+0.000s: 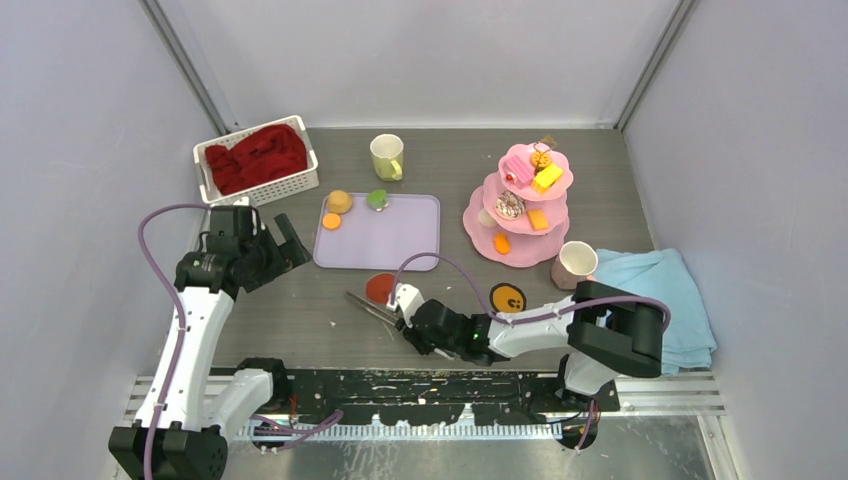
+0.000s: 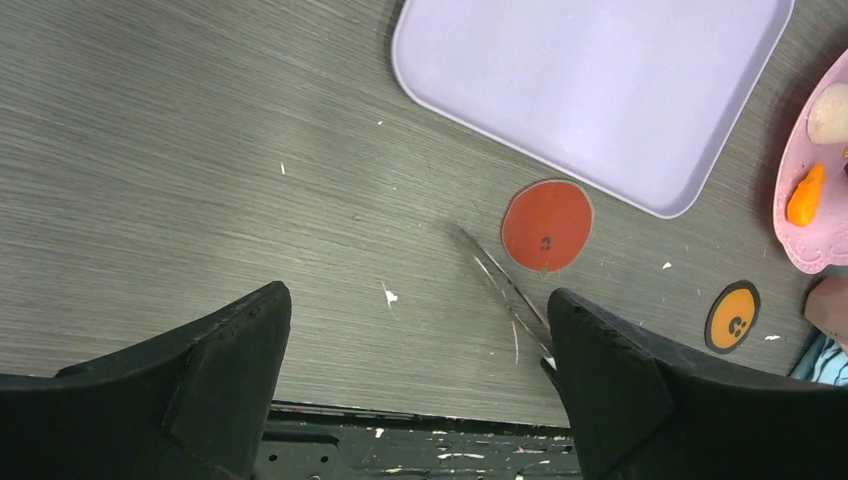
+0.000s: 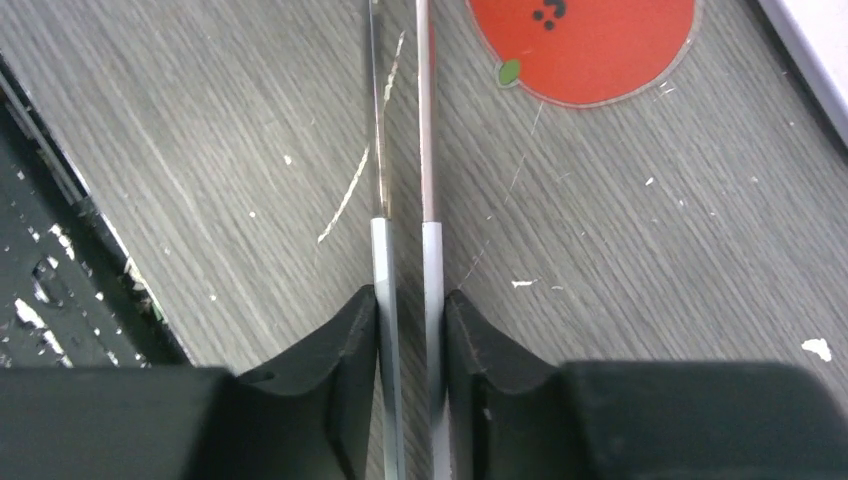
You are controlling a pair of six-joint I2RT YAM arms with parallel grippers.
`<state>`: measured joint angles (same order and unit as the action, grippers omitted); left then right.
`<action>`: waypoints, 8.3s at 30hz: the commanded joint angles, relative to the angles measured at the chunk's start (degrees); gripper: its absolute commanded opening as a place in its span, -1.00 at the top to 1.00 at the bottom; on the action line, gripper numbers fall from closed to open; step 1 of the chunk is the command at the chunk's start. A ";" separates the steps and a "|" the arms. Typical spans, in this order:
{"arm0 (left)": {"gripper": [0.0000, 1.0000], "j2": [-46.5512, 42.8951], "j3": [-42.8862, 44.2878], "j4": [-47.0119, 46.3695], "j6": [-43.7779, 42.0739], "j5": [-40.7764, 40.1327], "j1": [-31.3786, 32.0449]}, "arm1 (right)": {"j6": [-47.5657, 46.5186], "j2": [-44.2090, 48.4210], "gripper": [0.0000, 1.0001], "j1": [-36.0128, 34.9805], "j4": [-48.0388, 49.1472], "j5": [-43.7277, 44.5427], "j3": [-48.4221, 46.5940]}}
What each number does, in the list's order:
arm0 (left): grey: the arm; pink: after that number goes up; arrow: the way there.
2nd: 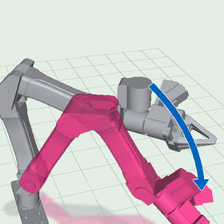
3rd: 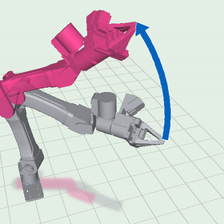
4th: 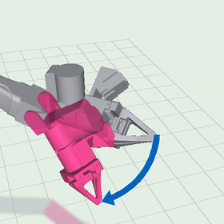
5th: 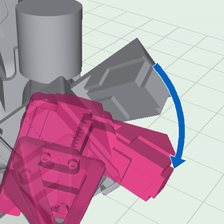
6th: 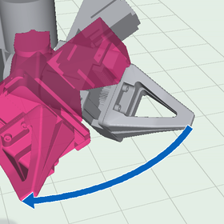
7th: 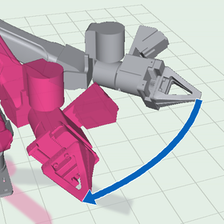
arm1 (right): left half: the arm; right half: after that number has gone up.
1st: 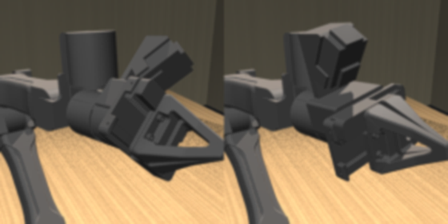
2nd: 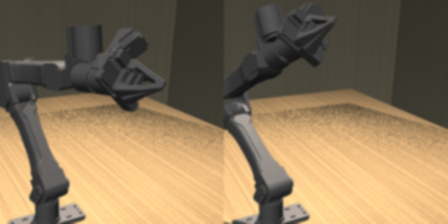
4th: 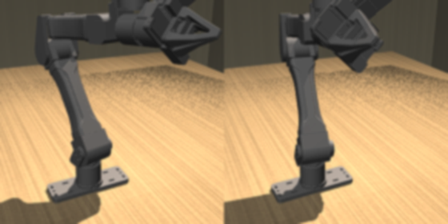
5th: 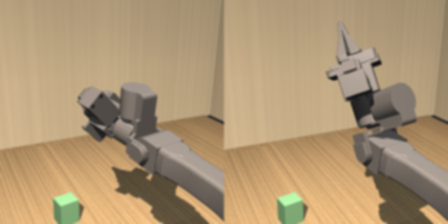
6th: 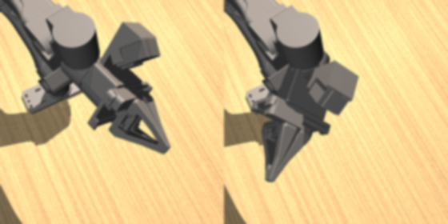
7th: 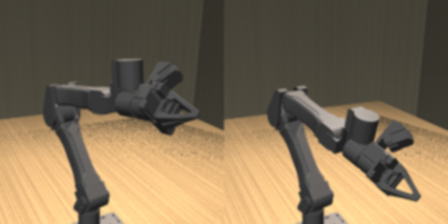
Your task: Serve the afternoon tea
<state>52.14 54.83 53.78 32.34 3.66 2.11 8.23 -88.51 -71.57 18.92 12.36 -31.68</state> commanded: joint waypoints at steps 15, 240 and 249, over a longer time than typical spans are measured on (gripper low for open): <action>-0.97 -0.46 0.98 -1.24 -0.27 0.20 -0.44 | 2.73 15.90 0.67 0.23 -21.76 7.06 -11.47; -0.97 12.09 7.57 -11.76 -3.02 6.04 14.48 | 0.53 30.74 0.99 63.17 -68.33 10.99 -50.44; -0.97 14.91 9.49 -11.78 -3.76 6.87 14.35 | 0.35 26.63 0.99 71.26 -66.91 3.35 -47.66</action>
<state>66.08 60.62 44.36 29.93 9.50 16.45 9.26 -60.99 -2.15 -53.65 21.02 -79.15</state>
